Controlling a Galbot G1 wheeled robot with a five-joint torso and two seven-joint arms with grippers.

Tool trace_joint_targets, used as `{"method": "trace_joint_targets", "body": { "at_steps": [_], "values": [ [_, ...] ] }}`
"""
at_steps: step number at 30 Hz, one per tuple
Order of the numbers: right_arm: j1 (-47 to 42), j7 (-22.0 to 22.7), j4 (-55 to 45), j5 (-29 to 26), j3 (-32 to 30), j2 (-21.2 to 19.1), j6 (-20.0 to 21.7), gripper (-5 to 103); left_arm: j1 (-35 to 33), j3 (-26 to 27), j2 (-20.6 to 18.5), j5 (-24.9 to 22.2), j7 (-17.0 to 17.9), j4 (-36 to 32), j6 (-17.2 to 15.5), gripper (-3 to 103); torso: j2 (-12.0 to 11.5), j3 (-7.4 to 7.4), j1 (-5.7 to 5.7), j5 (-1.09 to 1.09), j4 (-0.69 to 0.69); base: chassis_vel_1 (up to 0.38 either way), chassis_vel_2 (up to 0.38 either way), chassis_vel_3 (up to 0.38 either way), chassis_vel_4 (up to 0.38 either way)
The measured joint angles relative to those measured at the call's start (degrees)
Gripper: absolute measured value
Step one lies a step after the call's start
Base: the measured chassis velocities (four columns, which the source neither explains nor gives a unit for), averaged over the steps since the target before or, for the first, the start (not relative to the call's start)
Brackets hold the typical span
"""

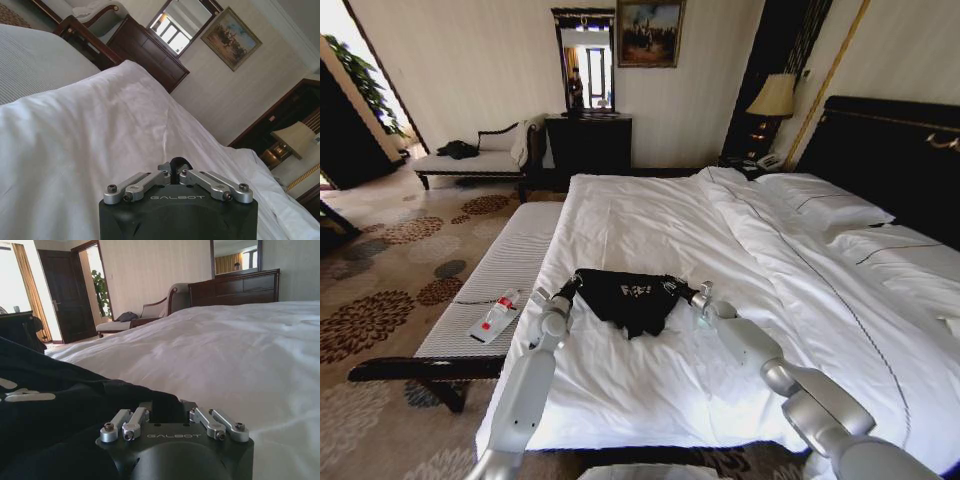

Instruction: Fold the clothes on the bed.

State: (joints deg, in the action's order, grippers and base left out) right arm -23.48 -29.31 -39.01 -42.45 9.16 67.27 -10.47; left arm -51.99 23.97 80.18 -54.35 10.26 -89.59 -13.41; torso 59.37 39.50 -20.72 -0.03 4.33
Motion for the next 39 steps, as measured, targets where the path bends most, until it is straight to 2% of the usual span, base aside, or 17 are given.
{"method": "trace_joint_targets", "body": {
  "at_steps": [1, 3, 5, 8, 11, 18, 21, 22, 25, 27, 29, 30, 35, 39],
  "values": [
    [0.0, 0.0, 0.0, 0.0, 0.0, 0.0, 0.0, 34, 0.0, 0.0, 0.0, 0.0, 0.0, 0.0, 0.0, 2, 0.0, 0.00, 0.00, 0.00, 0.00, 0.000, 0.000, 0.000, 0.000],
    [-0.2, 0.0, -0.1, 1.0, 0.0, -0.1, -0.3, 23, -0.1, 0.1, 0.0, 0.0, 0.1, -0.2, 0.0, 2, 0.0, 0.00, 0.00, 0.00, 0.01, 0.000, 0.000, 0.000, 0.000],
    [-0.3, 0.0, -0.1, 1.2, 0.0, -0.2, -0.4, 23, -0.1, 0.1, 0.0, -0.1, 0.1, -0.2, 0.0, 2, 0.0, 0.00, 0.00, 0.00, 0.00, 0.000, 0.000, 0.000, 0.000],
    [-1.0, 0.0, -0.9, 1.4, -0.7, -0.5, -1.5, 7, -0.1, 0.3, -0.4, -0.4, 0.1, -0.5, 0.0, 2, 0.0, 0.00, 0.00, 0.00, 0.01, 0.000, 0.000, 0.000, 0.000],
    [-1.8, 0.3, -2.0, 1.5, -1.6, -0.8, -2.4, 1, 0.0, 0.4, -0.7, -0.9, 0.2, -0.7, 0.1, 2, 0.0, 0.00, 0.00, 0.01, 0.00, 0.000, 0.000, 0.000, 0.000],
    [-4.0, 3.9, -6.8, 3.3, -6.2, -2.4, -5.0, 0, 0.5, 0.5, -1.9, -2.3, 0.6, -2.0, 0.5, 2, 0.0, 0.00, 0.00, 0.01, 0.00, 0.000, 0.000, 0.000, 0.000],
    [-6.3, 8.5, -14.7, 3.6, -9.7, -5.0, -5.4, 0, 0.9, 0.5, -3.7, -3.2, 0.8, -3.8, 0.9, 2, 0.0, 0.00, 0.00, 0.00, -0.01, 0.000, 0.000, 0.000, 0.000],
    [-6.3, 8.5, -14.7, 3.6, -9.7, -5.0, -5.4, 0, 0.9, 0.5, -3.7, -3.2, 0.8, -3.8, 0.9, 2, 0.0, 0.00, 0.00, 0.00, -0.01, 0.000, 0.000, 0.000, 0.000],
    [-9.1, 13.3, -25.0, 3.3, -12.8, -8.2, -5.3, 0, 1.5, 0.5, -6.7, -3.8, 1.0, -6.4, 1.3, 2, 0.0, 0.00, 0.00, 0.01, 0.02, 0.000, 0.000, 0.000, 0.000],
    [-9.8, 14.4, -28.1, 3.0, -13.6, -9.1, -5.3, 0, 1.7, 0.5, -7.8, -3.9, 1.0, -7.3, 1.5, 2, 0.0, 0.00, 0.00, 0.00, 0.01, 0.000, 0.000, 0.000, 0.000],
    [-12.0, 16.7, -36.5, 2.1, -15.6, -11.6, -5.0, 0, 2.0, 0.5, -10.7, -3.9, 1.0, -10.3, 1.9, 2, 0.0, 0.00, 0.00, 0.00, -0.01, 0.000, 0.000, 0.000, 0.000],
    [-12.0, 16.7, -36.5, 2.1, -15.6, -11.6, -5.0, 0, 2.0, 0.5, -10.7, -3.9, 1.0, -10.3, 1.9, 2, 0.0, 0.00, 0.00, 0.00, -0.01, 0.000, 0.000, 0.000, 0.000],
    [-15.3, 19.1, -48.2, -0.7, -18.4, -16.5, -4.3, 0, 2.0, 1.1, -16.3, -3.4, 0.6, -16.6, 2.4, 2, 0.0, 0.00, 0.02, 0.00, 0.00, 0.000, 0.000, 0.000, 0.000],
    [-16.5, 19.3, -53.0, -1.8, -19.6, -18.7, -4.1, 0, 1.9, 1.8, -18.2, -3.3, 0.4, -19.1, 2.5, 2, 0.0, 0.00, 0.01, 0.00, 0.00, 0.000, 0.000, 0.000, 0.000]
  ]
}}
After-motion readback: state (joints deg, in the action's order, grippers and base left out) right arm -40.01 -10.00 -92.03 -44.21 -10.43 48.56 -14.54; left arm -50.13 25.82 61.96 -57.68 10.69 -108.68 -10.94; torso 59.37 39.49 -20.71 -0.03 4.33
